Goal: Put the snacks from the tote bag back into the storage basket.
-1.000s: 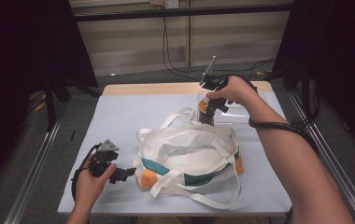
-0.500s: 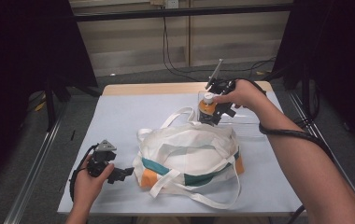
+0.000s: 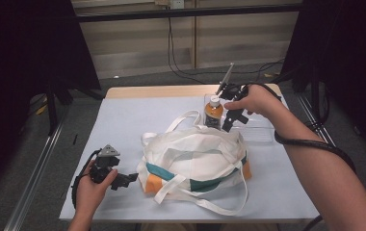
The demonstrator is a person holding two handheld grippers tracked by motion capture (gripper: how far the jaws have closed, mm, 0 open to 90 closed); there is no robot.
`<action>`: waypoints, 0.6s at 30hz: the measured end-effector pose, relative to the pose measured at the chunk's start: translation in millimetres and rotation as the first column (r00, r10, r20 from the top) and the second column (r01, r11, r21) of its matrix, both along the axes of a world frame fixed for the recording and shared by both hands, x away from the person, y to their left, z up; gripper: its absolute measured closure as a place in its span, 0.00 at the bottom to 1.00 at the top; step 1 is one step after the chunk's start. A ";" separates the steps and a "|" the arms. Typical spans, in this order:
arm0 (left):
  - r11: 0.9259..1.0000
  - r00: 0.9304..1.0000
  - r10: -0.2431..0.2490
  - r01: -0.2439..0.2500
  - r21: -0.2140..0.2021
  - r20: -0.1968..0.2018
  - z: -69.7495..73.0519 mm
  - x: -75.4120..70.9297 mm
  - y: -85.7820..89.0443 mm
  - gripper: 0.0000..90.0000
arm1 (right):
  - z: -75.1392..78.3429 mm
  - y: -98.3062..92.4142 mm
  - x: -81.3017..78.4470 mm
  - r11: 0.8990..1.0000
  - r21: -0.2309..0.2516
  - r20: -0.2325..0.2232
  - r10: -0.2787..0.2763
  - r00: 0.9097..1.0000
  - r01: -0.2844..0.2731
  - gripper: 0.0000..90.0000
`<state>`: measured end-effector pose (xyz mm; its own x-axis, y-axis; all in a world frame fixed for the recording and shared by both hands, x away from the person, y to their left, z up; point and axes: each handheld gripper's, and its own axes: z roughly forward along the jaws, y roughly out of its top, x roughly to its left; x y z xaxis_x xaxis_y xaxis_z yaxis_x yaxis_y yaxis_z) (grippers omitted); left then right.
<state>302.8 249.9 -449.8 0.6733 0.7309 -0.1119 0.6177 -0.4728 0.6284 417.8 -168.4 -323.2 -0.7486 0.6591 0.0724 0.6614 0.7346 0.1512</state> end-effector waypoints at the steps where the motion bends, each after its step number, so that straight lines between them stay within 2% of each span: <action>1: 1.000 1.000 0.001 -0.001 0.000 0.001 0.0 0.0 0.0 0.05 | -0.4 -0.8 -0.8 1.000 0.003 0.004 0.004 1.000 -0.004 0.09; 3: 1.000 1.000 0.001 -0.001 -0.001 0.001 0.2 0.0 0.1 0.05 | -0.6 -1.7 -3.1 1.000 0.000 0.000 0.004 1.000 -0.004 0.09; 4: 1.000 1.000 -0.007 0.007 0.003 -0.011 1.2 0.2 0.8 0.05 | -0.6 -1.7 -3.9 1.000 0.002 -0.002 0.000 1.000 0.000 0.09; 7: 1.000 1.000 0.002 -0.002 0.000 0.002 0.3 0.0 0.1 0.05 | -1.4 -3.0 -6.7 1.000 -0.003 0.003 0.008 1.000 -0.008 0.09; 11: 1.000 1.000 -0.012 0.012 0.005 -0.020 1.1 0.2 1.0 0.05 | -1.8 -4.1 -10.5 1.000 -0.006 -0.003 0.013 1.000 -0.013 0.09; 18: 1.000 1.000 -0.011 0.011 0.005 -0.021 0.9 -0.1 1.1 0.05 | -1.3 -11.6 -17.9 1.000 -0.011 -0.001 0.008 1.000 -0.008 0.09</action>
<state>302.7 251.0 -448.9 0.6790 0.7238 -0.1223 0.6252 -0.4829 0.6131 400.0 -180.0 -324.4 -0.7536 0.6540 0.0660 0.6559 0.7414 0.1420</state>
